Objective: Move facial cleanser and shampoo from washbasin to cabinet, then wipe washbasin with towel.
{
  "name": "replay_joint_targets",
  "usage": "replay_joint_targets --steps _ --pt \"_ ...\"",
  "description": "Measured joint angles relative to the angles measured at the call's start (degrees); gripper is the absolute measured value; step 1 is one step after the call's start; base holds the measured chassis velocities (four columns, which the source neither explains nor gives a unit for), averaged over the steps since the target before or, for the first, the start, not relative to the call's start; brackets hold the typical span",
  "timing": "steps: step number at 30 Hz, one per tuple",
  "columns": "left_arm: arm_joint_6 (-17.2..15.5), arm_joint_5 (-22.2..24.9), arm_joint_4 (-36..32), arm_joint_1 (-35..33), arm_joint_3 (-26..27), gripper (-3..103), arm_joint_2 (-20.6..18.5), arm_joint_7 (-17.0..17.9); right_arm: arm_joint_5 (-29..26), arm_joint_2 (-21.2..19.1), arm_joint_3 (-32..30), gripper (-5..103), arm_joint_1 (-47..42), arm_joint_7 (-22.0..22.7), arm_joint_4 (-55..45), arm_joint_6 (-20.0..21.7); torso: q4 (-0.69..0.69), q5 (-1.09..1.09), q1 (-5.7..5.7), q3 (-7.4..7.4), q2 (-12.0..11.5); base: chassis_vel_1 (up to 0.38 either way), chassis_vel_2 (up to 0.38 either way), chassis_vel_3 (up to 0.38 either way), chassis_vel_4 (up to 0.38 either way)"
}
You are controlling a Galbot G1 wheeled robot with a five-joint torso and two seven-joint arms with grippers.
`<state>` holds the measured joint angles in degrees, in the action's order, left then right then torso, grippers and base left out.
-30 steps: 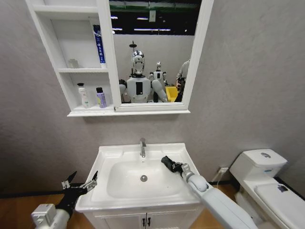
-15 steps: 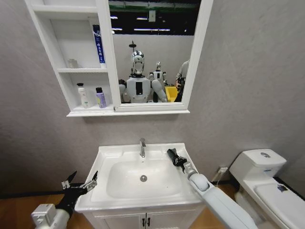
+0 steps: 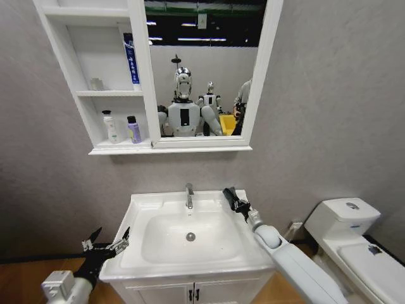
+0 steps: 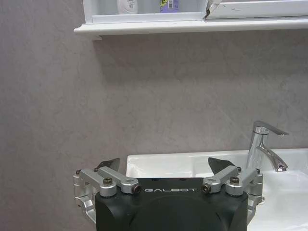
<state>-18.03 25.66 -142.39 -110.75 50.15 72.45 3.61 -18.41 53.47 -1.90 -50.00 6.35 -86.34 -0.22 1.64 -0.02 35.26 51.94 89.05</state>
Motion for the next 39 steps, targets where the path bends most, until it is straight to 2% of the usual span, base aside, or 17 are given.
replay_joint_targets --steps 7,15,23,31,32,34,36,38,39 --pt "0.0 0.0 0.0 0.0 0.0 100 0.0 0.0 -1.09 0.59 0.88 3 -1.33 -0.34 0.21 1.56 0.0 0.02 0.0 0.01 0.0 0.0 0.0 0.0 0.0" --pt "0.0 0.0 0.0 0.0 0.0 100 0.0 0.0 -5.11 0.37 0.12 3 -3.09 -2.18 2.27 4.64 0.0 0.02 0.0 0.0 0.0 0.0 0.0 0.0 0.0" --pt "0.0 0.0 0.0 0.0 0.0 100 0.0 0.0 -6.65 -0.85 -1.87 3 -4.0 -4.78 4.47 4.37 0.01 0.02 0.0 0.0 0.0 0.0 0.0 0.0 0.0" --pt "0.0 0.0 0.0 0.0 0.0 100 0.0 0.0 -6.62 -0.64 -2.14 1 -3.44 -6.17 6.8 2.05 0.0 0.02 0.0 0.0 0.0 0.0 0.0 0.0 0.0" --pt "0.0 0.0 0.0 0.0 0.0 100 0.0 0.0 -6.37 -0.72 -2.34 11 -3.36 -6.08 6.84 2.04 0.0 0.03 0.0 0.0 0.0 0.0 0.0 0.0 0.0" --pt "0.0 0.0 0.0 0.0 0.0 100 0.0 0.0 -5.94 -0.95 -2.69 11 -3.31 -5.83 6.85 2.02 0.0 0.02 0.0 0.0 0.0 0.0 0.0 0.0 0.0" --pt "0.0 0.01 0.0 0.0 0.0 100 0.0 0.0 -5.92 -1.74 -3.44 33 -3.45 -5.68 6.34 1.67 0.01 0.02 0.0 0.01 0.0 0.0 0.0 0.0 0.0" --pt "0.0 0.0 0.0 0.0 0.0 100 0.0 0.0 -6.24 -2.0 -3.58 33 -3.59 -5.64 6.01 1.44 0.01 0.02 0.0 0.0 0.0 0.0 0.0 0.0 0.0" --pt "0.0 0.0 0.0 0.0 0.0 100 0.0 0.0 -6.53 -2.14 -3.75 43 -3.76 -5.64 5.74 1.14 0.0 0.02 0.0 0.0 0.0 0.0 0.0 0.0 0.0"
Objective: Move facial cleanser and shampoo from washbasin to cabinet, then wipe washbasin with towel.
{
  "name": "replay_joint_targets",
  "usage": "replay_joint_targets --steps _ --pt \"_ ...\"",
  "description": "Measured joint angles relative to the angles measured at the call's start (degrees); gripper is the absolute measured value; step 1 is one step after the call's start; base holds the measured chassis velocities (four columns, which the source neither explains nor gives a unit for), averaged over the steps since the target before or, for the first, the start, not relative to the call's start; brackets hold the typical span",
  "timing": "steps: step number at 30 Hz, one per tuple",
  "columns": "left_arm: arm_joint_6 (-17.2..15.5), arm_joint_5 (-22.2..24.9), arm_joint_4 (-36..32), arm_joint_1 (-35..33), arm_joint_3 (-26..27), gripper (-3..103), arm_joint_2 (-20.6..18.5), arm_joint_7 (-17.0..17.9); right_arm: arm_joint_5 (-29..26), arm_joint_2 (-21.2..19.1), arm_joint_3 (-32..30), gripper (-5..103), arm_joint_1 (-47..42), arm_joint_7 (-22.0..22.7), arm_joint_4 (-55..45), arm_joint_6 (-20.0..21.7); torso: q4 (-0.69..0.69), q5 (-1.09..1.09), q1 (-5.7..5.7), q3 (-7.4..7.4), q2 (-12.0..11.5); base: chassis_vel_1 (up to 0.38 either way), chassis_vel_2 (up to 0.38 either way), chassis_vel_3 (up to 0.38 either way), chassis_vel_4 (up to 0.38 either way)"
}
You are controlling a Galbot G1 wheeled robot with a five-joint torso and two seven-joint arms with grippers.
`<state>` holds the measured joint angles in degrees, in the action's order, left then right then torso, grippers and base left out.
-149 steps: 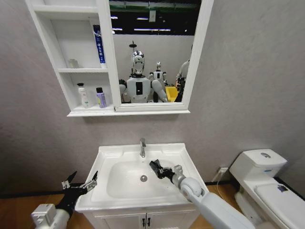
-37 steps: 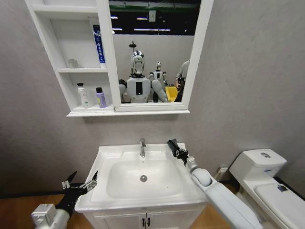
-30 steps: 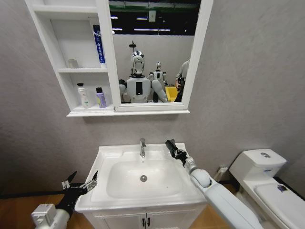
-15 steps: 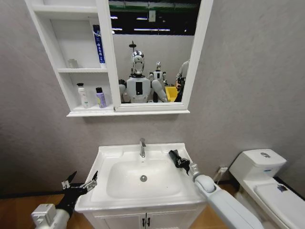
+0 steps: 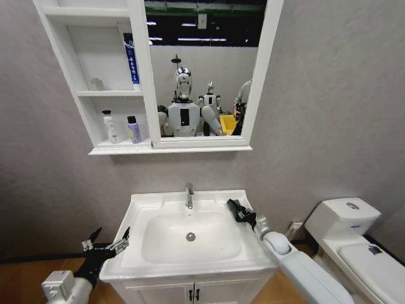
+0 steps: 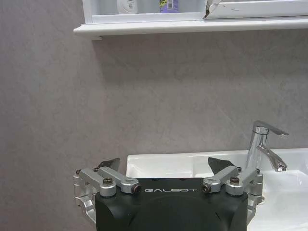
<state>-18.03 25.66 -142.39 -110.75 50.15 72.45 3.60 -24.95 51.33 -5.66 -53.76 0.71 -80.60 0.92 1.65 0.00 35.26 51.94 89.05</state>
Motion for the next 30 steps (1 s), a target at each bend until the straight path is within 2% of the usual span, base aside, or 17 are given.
replay_joint_targets --steps 2,3,6,7,9,10,11,12,14,15,20,22,23,24,26,27,30 --pt "0.0 0.0 0.0 0.0 0.0 100 0.0 0.0 -0.61 -0.1 -0.16 43 -0.24 -0.09 -0.28 -0.42 0.0 0.0 0.0 0.0 0.0 0.0 0.0 0.0 0.0" --pt "0.0 0.0 0.0 0.0 0.0 100 0.0 0.0 -1.91 -0.22 -0.19 54 -0.54 -0.68 -0.63 -0.9 0.0 0.0 0.0 0.0 0.0 0.0 0.0 0.0 0.0" --pt "0.0 0.0 0.0 0.0 0.0 100 0.0 0.0 -3.4 -0.17 -0.04 54 -1.09 -1.33 -1.01 -1.71 0.0 -0.01 0.0 0.0 0.0 0.0 0.0 0.0 0.0" --pt "0.0 0.0 0.0 0.0 0.0 100 0.0 0.0 -3.61 0.02 0.06 65 -1.4 -1.43 -1.14 -1.87 0.0 0.0 0.0 0.0 0.0 0.0 0.0 0.0 0.0" --pt "0.0 0.0 0.0 0.0 0.0 100 0.0 0.0 -3.61 0.32 0.1 65 -1.81 -1.19 -1.4 -1.68 0.0 0.01 0.0 0.0 0.0 0.0 0.0 0.0 0.0" --pt "0.0 0.0 0.0 0.0 0.0 100 0.0 0.0 -3.42 0.62 0.07 76 -2.15 -0.53 -1.64 -1.28 0.0 0.0 0.0 0.0 0.0 0.0 0.0 0.0 0.0" --pt "0.0 0.0 0.0 0.0 0.0 100 0.0 0.0 -3.21 0.81 -0.01 76 -2.39 0.05 -1.79 -1.13 0.0 0.0 0.0 0.0 0.0 0.0 0.0 0.0 0.0" --pt "0.0 0.0 0.0 0.0 0.0 100 0.0 0.0 -3.03 0.93 -0.2 87 -2.67 0.67 -2.14 -1.11 0.0 0.01 0.0 0.0 0.0 0.0 0.0 0.0 0.0" --pt "0.0 0.0 0.0 0.0 0.0 100 0.0 0.0 -3.05 0.94 -0.8 87 -3.11 1.54 -3.23 -1.2 0.0 0.01 0.0 0.0 0.0 0.0 0.0 0.0 0.0" --pt "0.0 0.0 0.0 0.0 0.0 100 0.0 0.0 -3.26 0.77 -1.83 97 -3.77 2.29 -4.98 -1.09 0.0 0.01 0.0 0.0 0.0 0.0 0.0 0.0 0.0" --pt "0.0 0.0 0.0 0.0 0.0 100 0.0 -0.01 -4.7 -0.66 -6.47 100 -7.39 4.18 -13.57 0.34 -0.03 0.0 0.0 0.0 0.0 0.0 0.0 0.0 0.0" --pt "0.0 0.0 0.0 0.0 0.0 100 0.0 0.0 -4.56 -1.3 -12.69 100 -14.04 5.95 -20.76 1.83 -0.02 -0.02 0.0 -0.01 0.0 0.0 0.0 0.0 0.0" --pt "0.0 0.0 0.0 0.0 0.0 100 0.0 0.0 -4.56 -1.3 -12.69 100 -14.04 5.95 -20.76 1.83 -0.02 -0.02 0.0 -0.01 0.0 0.0 0.0 0.0 0.0" --pt "0.0 0.0 -0.01 0.0 0.0 100 0.0 0.01 -2.83 -0.45 -17.82 100 -19.28 6.47 -24.44 3.57 0.0 0.0 0.0 0.0 0.0 0.0 0.0 0.0 0.0" --pt "-0.01 0.0 0.0 0.01 0.0 100 -0.01 -0.01 -0.74 2.84 -23.97 100 -27.99 7.81 -30.29 5.28 0.05 0.02 0.0 -0.01 0.0 0.0 0.0 0.0 0.0" --pt "-0.01 0.0 0.0 0.01 0.0 100 -0.01 -0.01 -0.74 2.84 -23.97 100 -27.99 7.81 -30.29 5.28 0.05 0.02 0.0 -0.01 0.0 0.0 0.0 0.0 0.0" --pt "-0.01 0.0 0.0 0.0 0.0 100 0.0 -0.02 1.5 8.09 -30.49 100 -40.64 8.67 -39.54 5.91 -0.01 -0.02 -0.01 -0.01 0.01 0.0 0.0 0.0 0.0"
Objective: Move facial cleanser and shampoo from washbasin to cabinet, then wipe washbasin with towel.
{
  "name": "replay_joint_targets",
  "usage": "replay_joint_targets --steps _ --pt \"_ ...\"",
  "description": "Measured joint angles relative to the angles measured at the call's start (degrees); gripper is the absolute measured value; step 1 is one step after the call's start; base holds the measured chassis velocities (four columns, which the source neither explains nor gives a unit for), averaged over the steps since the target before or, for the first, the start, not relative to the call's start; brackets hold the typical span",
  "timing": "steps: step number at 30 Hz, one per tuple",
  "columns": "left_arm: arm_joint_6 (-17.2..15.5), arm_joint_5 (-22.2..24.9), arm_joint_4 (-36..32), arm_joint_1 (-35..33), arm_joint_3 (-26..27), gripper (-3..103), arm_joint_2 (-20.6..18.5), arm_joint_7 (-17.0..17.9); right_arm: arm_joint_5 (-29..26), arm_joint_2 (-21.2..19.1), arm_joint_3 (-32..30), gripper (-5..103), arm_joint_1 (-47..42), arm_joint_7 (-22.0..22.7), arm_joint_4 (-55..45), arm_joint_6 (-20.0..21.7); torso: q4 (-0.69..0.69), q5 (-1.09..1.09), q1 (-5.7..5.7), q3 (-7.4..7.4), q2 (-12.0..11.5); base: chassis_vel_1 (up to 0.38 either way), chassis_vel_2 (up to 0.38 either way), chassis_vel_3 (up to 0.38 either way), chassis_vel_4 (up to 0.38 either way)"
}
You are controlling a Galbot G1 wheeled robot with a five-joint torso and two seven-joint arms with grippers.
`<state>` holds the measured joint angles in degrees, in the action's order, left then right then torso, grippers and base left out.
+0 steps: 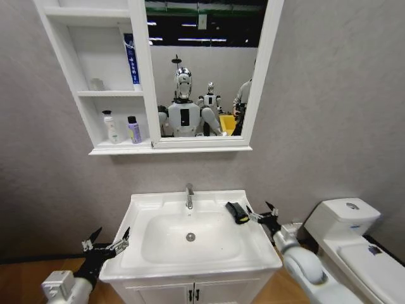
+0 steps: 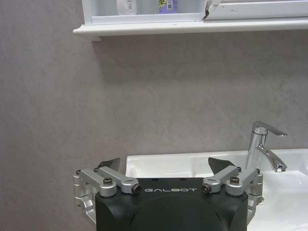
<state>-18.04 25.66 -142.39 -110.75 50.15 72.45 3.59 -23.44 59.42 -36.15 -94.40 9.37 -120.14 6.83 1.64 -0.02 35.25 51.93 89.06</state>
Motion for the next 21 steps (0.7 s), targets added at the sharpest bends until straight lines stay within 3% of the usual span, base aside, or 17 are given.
replay_joint_targets --steps 1,2,6,10,21 --pt "0.0 0.0 0.0 0.0 0.0 100 0.0 0.0 1.72 2.53 -1.98 100 -5.25 -0.19 -2.93 -0.74 0.03 0.01 0.0 0.0 0.0 0.0 0.0 0.0 0.0" --pt "0.0 0.0 0.0 0.0 0.0 100 0.0 0.0 1.72 2.53 -1.98 100 -5.25 -0.19 -2.93 -0.74 0.03 0.01 0.0 0.0 0.0 0.0 0.0 0.0 0.0" --pt "0.0 0.0 0.0 0.0 0.0 100 0.0 0.02 7.53 11.52 -6.77 100 -19.15 -1.31 -11.34 -4.91 0.03 0.0 -0.01 -0.01 0.0 0.0 0.0 0.0 0.0" --pt "0.0 0.0 0.0 0.0 0.0 100 0.0 0.02 11.24 15.72 -7.79 100 -25.35 -3.07 -14.8 -8.59 0.02 0.0 -0.01 0.0 0.0 0.0 0.0 0.0 0.0" --pt "0.01 0.0 0.0 0.0 0.0 100 0.0 0.02 11.83 17.36 -9.39 100 -27.67 -4.88 -17.44 -10.33 0.0 0.02 0.0 0.01 0.0 0.0 0.0 0.0 0.0"
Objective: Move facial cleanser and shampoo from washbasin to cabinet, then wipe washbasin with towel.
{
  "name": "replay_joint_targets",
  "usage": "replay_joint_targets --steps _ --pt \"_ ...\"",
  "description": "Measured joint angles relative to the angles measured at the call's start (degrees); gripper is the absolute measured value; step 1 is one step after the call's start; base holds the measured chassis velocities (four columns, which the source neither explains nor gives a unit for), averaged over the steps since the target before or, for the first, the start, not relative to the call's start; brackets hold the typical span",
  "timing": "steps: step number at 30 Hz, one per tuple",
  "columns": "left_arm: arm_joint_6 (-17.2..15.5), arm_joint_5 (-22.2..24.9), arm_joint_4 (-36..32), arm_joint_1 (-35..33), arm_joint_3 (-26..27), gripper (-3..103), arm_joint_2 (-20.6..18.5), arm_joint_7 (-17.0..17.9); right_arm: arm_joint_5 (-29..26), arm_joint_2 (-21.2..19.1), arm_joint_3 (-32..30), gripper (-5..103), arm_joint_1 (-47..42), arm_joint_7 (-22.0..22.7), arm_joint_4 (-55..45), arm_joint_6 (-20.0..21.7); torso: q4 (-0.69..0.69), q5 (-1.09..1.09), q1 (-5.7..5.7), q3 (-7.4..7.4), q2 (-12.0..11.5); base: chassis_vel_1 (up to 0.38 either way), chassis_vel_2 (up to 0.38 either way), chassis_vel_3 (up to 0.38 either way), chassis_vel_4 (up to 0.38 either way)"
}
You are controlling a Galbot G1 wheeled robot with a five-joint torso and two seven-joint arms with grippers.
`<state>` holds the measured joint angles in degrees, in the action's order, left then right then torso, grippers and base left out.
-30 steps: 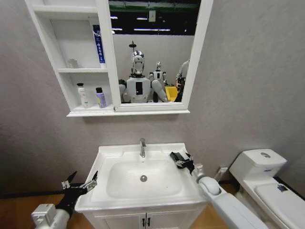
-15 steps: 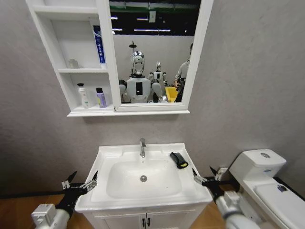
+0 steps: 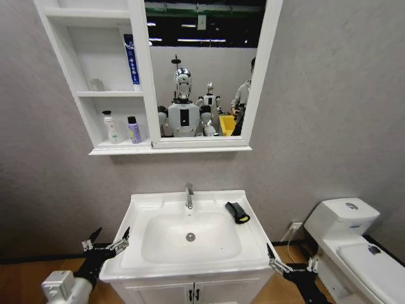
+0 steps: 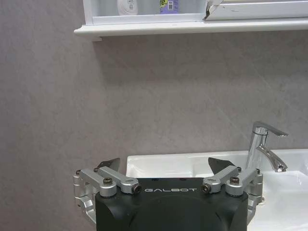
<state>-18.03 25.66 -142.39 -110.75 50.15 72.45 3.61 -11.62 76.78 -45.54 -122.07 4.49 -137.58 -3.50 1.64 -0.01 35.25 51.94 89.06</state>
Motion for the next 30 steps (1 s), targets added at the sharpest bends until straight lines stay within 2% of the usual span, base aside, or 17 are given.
replay_joint_targets --steps 19,30 --pt "0.01 0.0 0.0 0.0 0.0 100 0.0 0.0 -0.58 -0.34 -0.05 100 0.71 -0.19 0.22 0.42 0.0 0.01 0.02 0.01 -0.01 0.003 -0.001 -0.002 0.001" --pt "0.0 0.0 0.0 0.0 0.0 100 0.0 0.0 -0.62 -0.38 0.01 100 0.78 -0.19 0.32 0.46 0.01 0.01 0.03 0.01 -0.02 0.124 -0.126 -0.139 0.12"
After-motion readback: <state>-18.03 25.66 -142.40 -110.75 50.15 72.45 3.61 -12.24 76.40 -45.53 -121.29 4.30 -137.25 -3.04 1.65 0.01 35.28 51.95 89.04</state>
